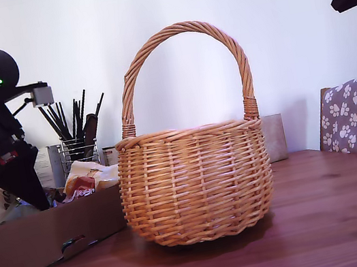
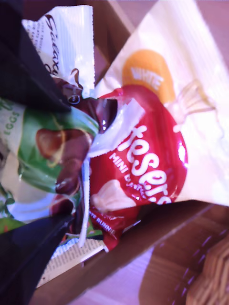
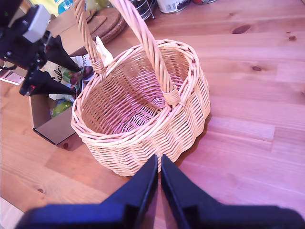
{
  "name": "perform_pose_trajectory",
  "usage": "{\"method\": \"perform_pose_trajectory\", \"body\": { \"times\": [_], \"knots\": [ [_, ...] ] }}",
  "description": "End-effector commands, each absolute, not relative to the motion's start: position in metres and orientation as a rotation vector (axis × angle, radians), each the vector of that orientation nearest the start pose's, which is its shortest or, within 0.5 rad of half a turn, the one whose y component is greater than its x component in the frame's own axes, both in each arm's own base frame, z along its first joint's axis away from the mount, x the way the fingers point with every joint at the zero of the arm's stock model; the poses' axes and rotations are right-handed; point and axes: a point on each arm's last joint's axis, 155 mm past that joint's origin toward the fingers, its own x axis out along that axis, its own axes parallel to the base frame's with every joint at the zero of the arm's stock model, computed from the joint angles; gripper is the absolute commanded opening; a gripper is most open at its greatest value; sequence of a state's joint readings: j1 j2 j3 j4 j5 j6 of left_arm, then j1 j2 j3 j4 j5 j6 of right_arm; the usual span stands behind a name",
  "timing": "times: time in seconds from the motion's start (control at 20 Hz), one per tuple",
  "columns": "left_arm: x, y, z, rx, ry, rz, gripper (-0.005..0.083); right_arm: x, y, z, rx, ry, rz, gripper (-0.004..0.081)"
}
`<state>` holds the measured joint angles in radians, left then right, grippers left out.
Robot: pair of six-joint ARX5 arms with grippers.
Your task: Move the bags of Easter eggs from the cardboard box on the left into the woven basket on the right side.
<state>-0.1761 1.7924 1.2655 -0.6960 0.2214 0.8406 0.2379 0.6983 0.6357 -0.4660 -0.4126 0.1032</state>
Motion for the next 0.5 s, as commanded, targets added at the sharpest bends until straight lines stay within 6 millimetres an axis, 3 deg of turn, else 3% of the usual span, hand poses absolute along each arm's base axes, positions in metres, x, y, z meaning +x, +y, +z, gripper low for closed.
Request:
{"method": "perform_pose_trajectory", "body": {
  "times": [0.0, 0.25, 0.45],
  "knots": [
    [0.367, -0.100, 0.017, 0.668, 1.160, -0.855, 0.0602, 0.245, 0.137, 0.206, 0.137, 0.548, 0.620, -0.0012],
    [0.384, -0.097, 0.035, 0.702, 1.111, -0.808, 0.0252, 0.245, 0.137, 0.206, 0.136, 0.547, 0.619, -0.0012],
    [0.403, -0.101, 0.073, 0.699, 1.051, -0.775, 0.0125, 0.245, 0.137, 0.206, 0.136, 0.547, 0.620, -0.0012]
  ]
}}
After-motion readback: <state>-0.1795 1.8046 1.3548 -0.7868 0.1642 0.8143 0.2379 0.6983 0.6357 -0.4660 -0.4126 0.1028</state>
